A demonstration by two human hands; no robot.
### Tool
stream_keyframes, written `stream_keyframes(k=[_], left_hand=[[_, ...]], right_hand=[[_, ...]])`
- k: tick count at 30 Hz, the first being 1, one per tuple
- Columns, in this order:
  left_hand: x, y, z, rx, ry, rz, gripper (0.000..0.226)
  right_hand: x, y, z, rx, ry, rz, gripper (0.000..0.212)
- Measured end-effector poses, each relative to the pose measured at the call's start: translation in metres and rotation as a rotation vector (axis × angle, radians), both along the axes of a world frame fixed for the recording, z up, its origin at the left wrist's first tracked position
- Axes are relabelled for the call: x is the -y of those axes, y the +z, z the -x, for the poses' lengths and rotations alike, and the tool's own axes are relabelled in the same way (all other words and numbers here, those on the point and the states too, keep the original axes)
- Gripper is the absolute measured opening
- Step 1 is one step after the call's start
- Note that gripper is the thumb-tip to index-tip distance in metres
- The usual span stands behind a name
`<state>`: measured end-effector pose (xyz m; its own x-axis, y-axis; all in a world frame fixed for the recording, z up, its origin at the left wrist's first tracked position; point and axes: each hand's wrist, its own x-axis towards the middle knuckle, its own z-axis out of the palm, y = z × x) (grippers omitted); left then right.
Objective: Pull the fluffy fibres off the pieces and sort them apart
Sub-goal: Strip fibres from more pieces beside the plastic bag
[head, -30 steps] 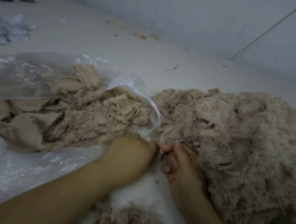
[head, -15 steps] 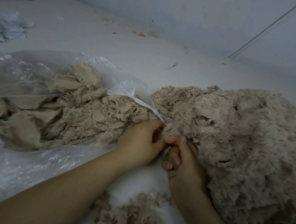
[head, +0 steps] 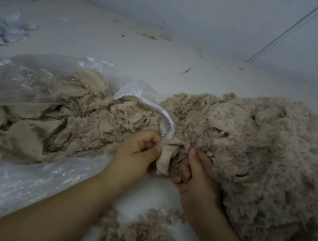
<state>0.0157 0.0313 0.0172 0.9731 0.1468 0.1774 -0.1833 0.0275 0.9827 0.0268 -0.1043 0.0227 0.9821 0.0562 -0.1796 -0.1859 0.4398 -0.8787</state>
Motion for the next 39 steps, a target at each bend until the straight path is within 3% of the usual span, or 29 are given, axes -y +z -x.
stream_keyframes(k=[8,15,19,23,28,32,35,39], left_hand=[[-0.002,-0.002,-0.007,-0.107,-0.086,0.106,0.029],[0.003,-0.006,-0.012,-0.148,-0.06,0.046,0.006],[-0.004,0.0,-0.01,-0.145,-0.259,0.152,0.01],[-0.012,0.003,-0.007,-0.163,-0.34,0.152,0.004],[-0.02,0.002,-0.007,-0.2,-0.262,-0.108,0.01],[-0.029,0.002,-0.009,-0.115,-0.216,-0.335,0.012],[-0.035,0.005,-0.011,-0.051,-0.143,-0.096,0.027],[-0.034,0.005,-0.012,-0.024,-0.238,0.239,0.016]], right_hand=[[0.001,0.003,0.002,0.063,0.078,0.074,0.03],[0.002,0.0,0.003,0.099,0.125,0.156,0.03],[0.002,-0.004,0.0,0.146,0.18,0.25,0.038],[0.001,-0.008,-0.001,0.138,0.148,0.327,0.025],[0.001,-0.009,-0.002,0.092,0.04,0.245,0.025],[0.0,-0.009,0.0,0.057,-0.018,0.157,0.019],[-0.001,-0.006,-0.001,0.011,-0.068,0.049,0.019],[-0.001,0.0,-0.002,0.001,-0.038,0.046,0.042]])
